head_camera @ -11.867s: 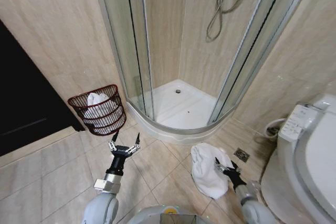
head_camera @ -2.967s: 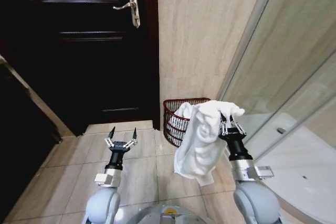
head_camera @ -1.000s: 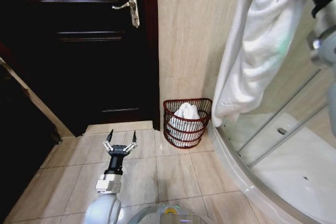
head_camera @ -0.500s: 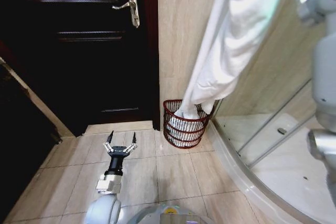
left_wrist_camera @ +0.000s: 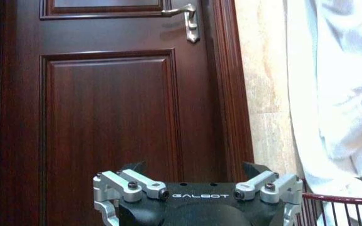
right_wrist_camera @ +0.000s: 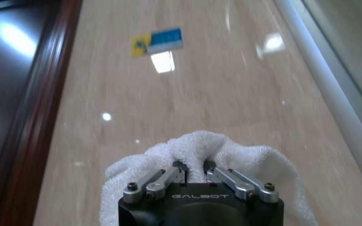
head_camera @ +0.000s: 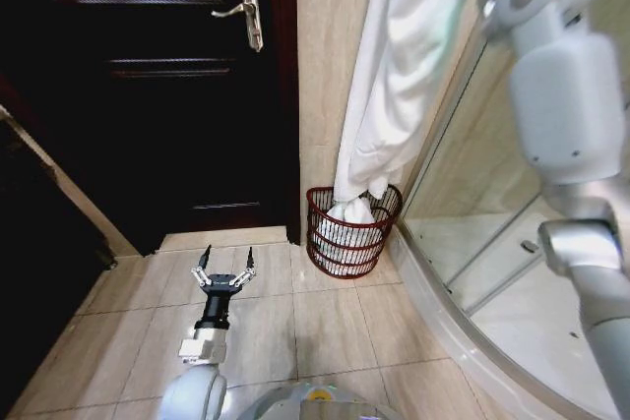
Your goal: Discard the used towel into the hamper.
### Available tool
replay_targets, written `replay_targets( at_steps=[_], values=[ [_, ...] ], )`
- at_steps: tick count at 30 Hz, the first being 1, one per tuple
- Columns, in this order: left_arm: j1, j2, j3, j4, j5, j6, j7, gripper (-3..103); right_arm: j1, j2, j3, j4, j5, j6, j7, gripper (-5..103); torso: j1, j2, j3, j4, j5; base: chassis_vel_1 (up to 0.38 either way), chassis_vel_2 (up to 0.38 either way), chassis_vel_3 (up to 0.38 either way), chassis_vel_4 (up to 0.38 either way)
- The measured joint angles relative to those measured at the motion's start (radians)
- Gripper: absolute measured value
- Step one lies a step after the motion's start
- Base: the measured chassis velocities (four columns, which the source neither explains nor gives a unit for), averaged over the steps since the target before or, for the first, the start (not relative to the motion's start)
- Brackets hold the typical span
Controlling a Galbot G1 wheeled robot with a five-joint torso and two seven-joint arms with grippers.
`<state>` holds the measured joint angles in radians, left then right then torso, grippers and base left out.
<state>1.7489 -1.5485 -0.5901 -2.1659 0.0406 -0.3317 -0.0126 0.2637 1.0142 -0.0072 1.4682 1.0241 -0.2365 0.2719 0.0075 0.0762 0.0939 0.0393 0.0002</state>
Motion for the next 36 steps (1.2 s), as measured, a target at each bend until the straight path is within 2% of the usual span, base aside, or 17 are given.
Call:
replay_targets(
  at_steps=[6, 11, 17, 27, 36],
  values=[
    [0.0, 0.002, 0.002, 0.004, 0.001, -0.001, 0.0, 100, -0.08, -0.009, -0.005, -0.017, -0.04, 0.035, -0.043, 14, 0.0, 0.0, 0.0, -0.0001, 0.0002, 0.0, 0.0, 0.0, 0.0],
    [-0.011, 0.001, 0.008, -0.002, 0.003, 0.004, 0.001, 100, -0.141, -0.005, -0.017, -0.046, -0.066, 0.07, -0.07, 14, -0.003, -0.014, -0.011, -0.0002, -0.0002, 0.0, 0.0, 0.0, 0.0],
    [-0.015, 0.007, 0.009, -0.005, 0.003, 0.009, 0.006, 100, -0.212, 0.02, -0.016, -0.055, -0.102, 0.102, -0.075, 14, -0.006, -0.042, -0.036, -0.0002, -0.0003, 0.0, 0.0, 0.0, 0.0],
    [-0.007, 0.009, 0.007, -0.004, 0.004, -0.002, 0.008, 100, -0.311, 0.034, 0.017, -0.055, -0.147, 0.114, -0.084, 14, -0.007, -0.078, -0.072, 0.0001, 0.0, 0.0, 0.0, 0.0, 0.0],
    [0.0, 0.005, 0.011, -0.009, 0.013, -0.013, 0.012, 100, -0.384, 0.031, 0.026, -0.061, -0.15, 0.145, -0.103, 14, -0.007, -0.078, -0.075, -0.0002, -0.0003, 0.0, 0.0, 0.0, 0.0]
  ],
)
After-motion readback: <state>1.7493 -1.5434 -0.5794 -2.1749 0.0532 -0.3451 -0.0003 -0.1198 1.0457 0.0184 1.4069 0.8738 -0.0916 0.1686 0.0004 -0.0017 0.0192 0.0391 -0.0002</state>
